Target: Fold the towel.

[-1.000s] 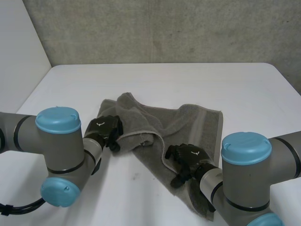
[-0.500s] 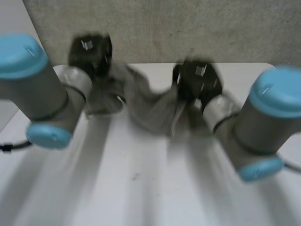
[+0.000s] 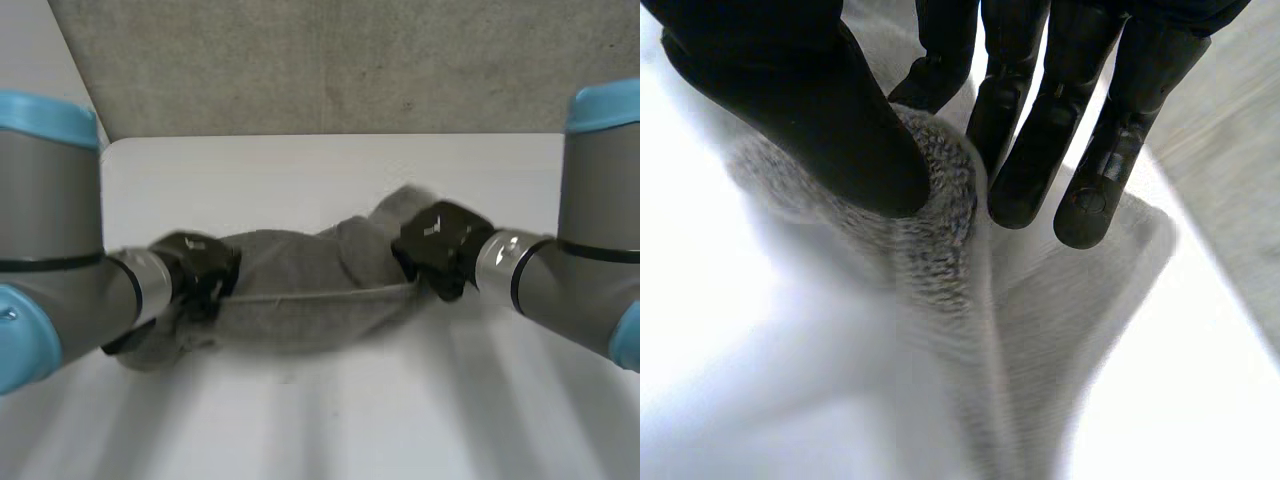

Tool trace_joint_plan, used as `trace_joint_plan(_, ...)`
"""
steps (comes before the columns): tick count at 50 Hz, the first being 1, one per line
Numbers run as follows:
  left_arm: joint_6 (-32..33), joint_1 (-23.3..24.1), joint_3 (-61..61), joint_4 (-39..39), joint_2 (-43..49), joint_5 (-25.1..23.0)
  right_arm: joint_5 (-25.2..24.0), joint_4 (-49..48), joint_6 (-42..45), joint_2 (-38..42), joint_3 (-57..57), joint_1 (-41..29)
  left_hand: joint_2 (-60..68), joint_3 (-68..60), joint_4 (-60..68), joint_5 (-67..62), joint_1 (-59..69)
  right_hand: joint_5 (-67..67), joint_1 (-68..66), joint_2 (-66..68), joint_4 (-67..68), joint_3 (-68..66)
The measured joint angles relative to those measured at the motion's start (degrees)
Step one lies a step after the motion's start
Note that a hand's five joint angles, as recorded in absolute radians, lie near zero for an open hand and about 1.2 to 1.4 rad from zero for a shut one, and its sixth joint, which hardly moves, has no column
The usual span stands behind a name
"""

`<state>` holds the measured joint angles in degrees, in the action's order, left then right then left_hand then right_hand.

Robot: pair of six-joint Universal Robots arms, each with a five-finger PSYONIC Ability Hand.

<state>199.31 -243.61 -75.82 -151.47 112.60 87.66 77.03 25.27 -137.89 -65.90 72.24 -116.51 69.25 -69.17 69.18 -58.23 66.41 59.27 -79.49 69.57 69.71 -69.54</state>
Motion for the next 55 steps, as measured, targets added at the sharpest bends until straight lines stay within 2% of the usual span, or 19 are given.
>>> trace_joint_plan(3, 0.9, 0.0, -1.1, -1.4, 1.4, 0.2, 0.0, -0.8, 0.6, 1.9, 0.7, 0.5, -1.2, 1.0, -1.2, 0.2, 0.0, 0.0, 0.0, 0.0, 0.0, 0.0)
trace_joint_plan(10, 1.5, -0.6, -1.9, -9.4, 2.7, 0.6, 0.3, -12.8, -4.7, 5.0, 5.4, 1.8, -4.5, 4.4, -4.4, 3.0, -0.9, 0.0, -0.3, 0.0, 0.0, 0.0)
trace_joint_plan(11, 1.4, -1.1, -2.3, -11.6, 2.7, 0.7, 0.3, -17.7, -9.0, 5.2, 7.5, 2.4, -4.7, 4.6, -4.6, 3.3, -1.3, 0.1, -0.3, 0.0, 0.0, 0.0)
trace_joint_plan(15, 1.2, -1.8, -3.3, -14.2, 2.5, 0.7, 0.1, -22.6, -16.2, 5.6, 10.3, 3.4, -4.9, 4.8, -4.8, 3.5, -1.3, 0.1, -0.3, 0.0, 0.0, 0.0)
trace_joint_plan(18, 1.2, -2.1, -4.1, -15.0, 2.5, 0.6, -0.5, -24.5, -21.9, 6.2, 11.6, 4.3, -5.0, 4.8, -4.9, 3.6, -1.4, 0.1, -0.3, 0.0, 0.0, 0.0)
trace_joint_plan(23, 1.4, -2.2, -4.3, -15.9, 3.3, 0.3, -2.3, -25.0, -26.7, 8.0, 10.5, 5.0, -4.9, 4.8, -4.9, 3.6, -1.5, 0.1, -0.3, 0.0, 0.0, 0.0)
trace_joint_plan(31, 2.1, -2.2, 3.9, -22.2, 6.8, 0.2, -2.8, -25.2, -27.0, 10.9, 0.3, 5.0, -4.4, 4.5, -4.2, 3.4, -1.4, 0.1, -0.3, 0.0, 0.0, 0.0)
trace_joint_plan(34, 1.8, -2.2, 10.8, -26.0, 7.9, 0.2, -1.9, -29.6, -27.1, 11.0, -6.6, 4.7, -4.3, 4.5, -4.2, 3.4, -1.4, 0.1, -0.3, 0.0, 0.0, -0.1)
trace_joint_plan(39, 0.8, -2.2, 17.4, -31.3, 7.4, 0.4, -0.4, -38.7, -27.8, 8.9, -9.3, 4.4, -4.6, 4.5, -4.5, 3.5, -1.5, 0.1, -0.4, 0.0, 0.0, -0.1)
trace_joint_plan(40, -0.6, -2.2, 20.6, -35.7, 6.1, 0.6, 1.3, -49.3, -28.4, 5.4, -9.0, 4.2, -4.6, 4.6, -4.5, 3.6, -1.5, 0.1, -0.3, 0.0, 0.0, -0.1)
trace_joint_plan(44, -4.3, -2.3, 21.9, -42.5, 2.9, 0.7, 3.1, -59.7, -28.9, 0.2, -6.4, 4.2, -4.6, 4.6, -4.6, 3.6, -1.5, 0.1, -0.3, 0.0, 0.0, -0.1)
trace_joint_plan(47, -6.0, -2.6, 20.1, -43.7, 1.6, 0.6, 2.9, -59.5, -28.9, -1.4, -5.5, 4.3, -4.7, 4.6, -4.6, 3.6, -1.5, 0.1, -0.3, 0.0, 0.0, -0.1)
trace_joint_plan(50, -7.5, -3.2, 16.1, -42.8, 0.4, 0.4, 1.4, -54.5, -28.5, -2.5, -4.7, 4.4, -4.7, 4.6, -4.7, 3.6, -1.4, 0.1, -0.4, 0.0, 0.0, -0.1)
trace_joint_plan(53, -8.1, -4.3, 9.5, -37.3, -0.1, 0.1, -2.1, -42.6, -25.9, -2.5, -3.7, 4.4, -9.9, 9.3, -9.3, 8.1, -7.0, 0.1, -0.4, 0.0, 0.0, -0.1)
trace_joint_plan(55, -8.1, -4.5, 7.9, -35.5, -0.1, 0.0, -2.6, -40.5, -25.2, -2.4, -3.4, 4.4, -9.9, 9.3, -9.3, 8.1, -7.0, 0.1, -0.4, 0.0, 0.0, -0.1)
